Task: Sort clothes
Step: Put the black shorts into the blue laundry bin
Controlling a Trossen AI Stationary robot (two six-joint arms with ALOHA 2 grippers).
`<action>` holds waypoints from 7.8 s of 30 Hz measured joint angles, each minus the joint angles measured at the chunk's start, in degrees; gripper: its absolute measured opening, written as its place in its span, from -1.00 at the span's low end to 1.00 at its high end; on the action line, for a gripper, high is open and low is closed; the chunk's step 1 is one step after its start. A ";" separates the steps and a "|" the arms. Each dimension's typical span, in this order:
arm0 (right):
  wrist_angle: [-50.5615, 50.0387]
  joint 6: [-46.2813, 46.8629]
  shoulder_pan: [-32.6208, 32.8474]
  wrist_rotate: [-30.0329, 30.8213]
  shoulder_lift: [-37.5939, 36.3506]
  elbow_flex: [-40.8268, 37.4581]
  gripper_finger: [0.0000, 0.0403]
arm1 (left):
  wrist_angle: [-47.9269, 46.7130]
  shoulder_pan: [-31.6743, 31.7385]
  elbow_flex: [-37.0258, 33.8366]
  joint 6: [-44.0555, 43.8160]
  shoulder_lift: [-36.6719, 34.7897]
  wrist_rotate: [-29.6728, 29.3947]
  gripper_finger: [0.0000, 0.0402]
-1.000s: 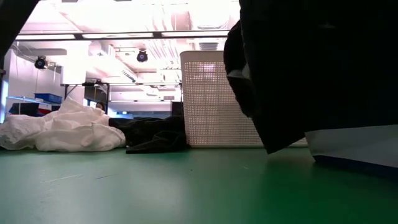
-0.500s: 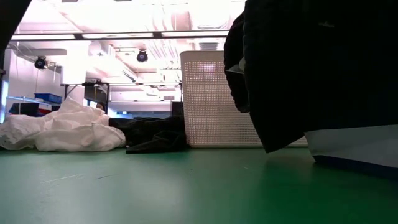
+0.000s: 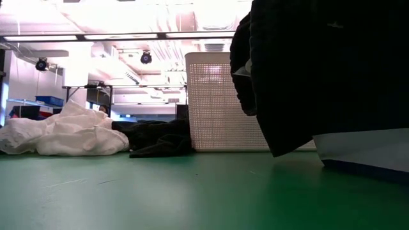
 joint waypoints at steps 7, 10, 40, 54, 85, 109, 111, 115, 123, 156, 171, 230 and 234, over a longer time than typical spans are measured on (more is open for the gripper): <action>3.18 -0.63 -0.13 -0.30 10.65 4.27 -0.87 | -5.12 -7.10 -0.70 -3.46 -0.05 -9.81 0.16; 3.01 -1.43 -0.15 -0.91 15.55 7.65 -0.74 | -12.31 -9.69 -0.95 -10.24 0.14 -15.44 0.16; -26.29 13.89 -6.16 -13.17 45.44 33.22 0.77 | -22.23 -15.10 -17.83 -33.26 -1.10 -26.30 0.16; -26.15 15.25 -6.40 -13.42 45.31 31.93 0.20 | -22.26 -15.31 -17.29 -32.29 -1.10 -26.33 0.16; -26.19 13.80 -3.15 -13.70 24.07 31.91 -0.95 | -22.26 -15.32 -17.40 -32.29 -1.10 -26.28 0.16; -7.71 -8.19 19.93 -7.82 7.52 31.89 -0.95 | -22.26 -15.32 -17.42 -33.38 -1.10 -26.24 0.16; -5.38 -11.19 19.93 -4.42 6.97 31.89 -0.95 | -22.26 -15.31 -17.42 -33.38 -1.10 -26.24 0.16; -1.32 -16.96 19.93 -2.14 6.15 31.89 -0.95 | -22.26 -15.32 -17.42 -33.38 -1.10 -26.22 0.16; -5.44 -11.18 19.92 -10.03 8.05 31.63 -0.95 | -22.26 -15.32 -17.42 -33.38 -1.10 -26.17 0.16; -7.99 31.28 8.32 -7.81 25.37 -0.60 -0.95 | -22.26 -15.30 -17.42 -33.17 -1.07 -26.17 0.16; -4.58 27.92 5.35 -17.97 32.24 2.58 -0.37 | -22.26 -15.30 -17.44 -33.17 -1.05 -25.04 0.16; -6.54 18.30 -11.93 -19.99 29.07 1.96 -0.87 | -22.26 -15.32 -17.49 -33.17 -1.05 -24.62 0.16; -7.46 18.13 -11.98 -19.59 29.00 3.51 -0.87 | -22.25 -15.31 -17.61 -33.17 -1.05 -24.62 0.16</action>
